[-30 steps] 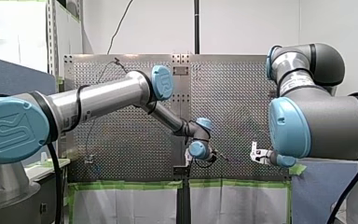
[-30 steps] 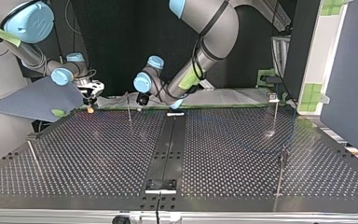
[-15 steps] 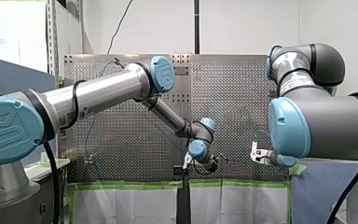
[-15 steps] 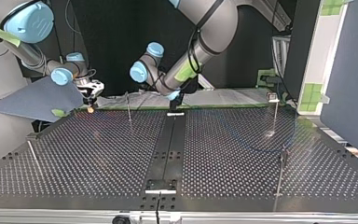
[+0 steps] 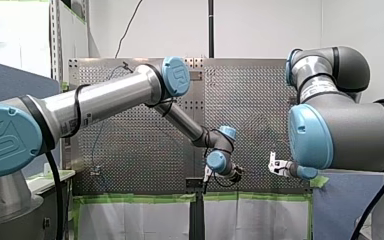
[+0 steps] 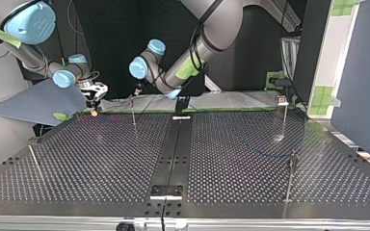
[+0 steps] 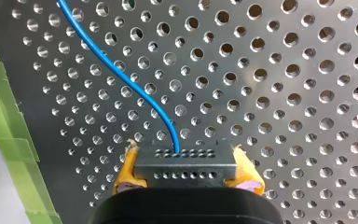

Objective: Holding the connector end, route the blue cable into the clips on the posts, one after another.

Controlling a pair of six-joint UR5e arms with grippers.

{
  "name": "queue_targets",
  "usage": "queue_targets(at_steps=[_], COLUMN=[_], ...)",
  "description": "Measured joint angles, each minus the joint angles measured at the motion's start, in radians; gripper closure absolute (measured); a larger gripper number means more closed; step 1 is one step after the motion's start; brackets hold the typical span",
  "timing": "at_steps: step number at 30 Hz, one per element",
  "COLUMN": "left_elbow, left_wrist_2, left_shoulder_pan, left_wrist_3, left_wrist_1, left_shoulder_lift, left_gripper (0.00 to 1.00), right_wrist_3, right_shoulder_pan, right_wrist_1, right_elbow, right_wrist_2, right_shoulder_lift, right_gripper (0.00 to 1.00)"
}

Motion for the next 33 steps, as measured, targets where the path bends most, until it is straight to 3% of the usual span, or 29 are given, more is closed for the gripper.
queue_targets(at_steps=[11, 33], left_elbow=[0.000, 0.000], left_wrist_2=[-0.032, -0.074], left_shoulder_pan=[-0.017, -0.024], left_wrist_3=[-0.037, -0.066], left_wrist_1=[0.047, 0.055], left_shoulder_lift=[0.001, 0.002], left_gripper=[0.00, 0.00], right_wrist_3=[0.001, 0.003], right_shoulder_pan=[-0.001, -0.002], right_wrist_1=[0.001, 0.000], right_elbow=[0.000, 0.000], right_wrist_2=[0.001, 0.001], right_shoulder_lift=[0.000, 0.000], right_gripper=[1.00, 1.00])
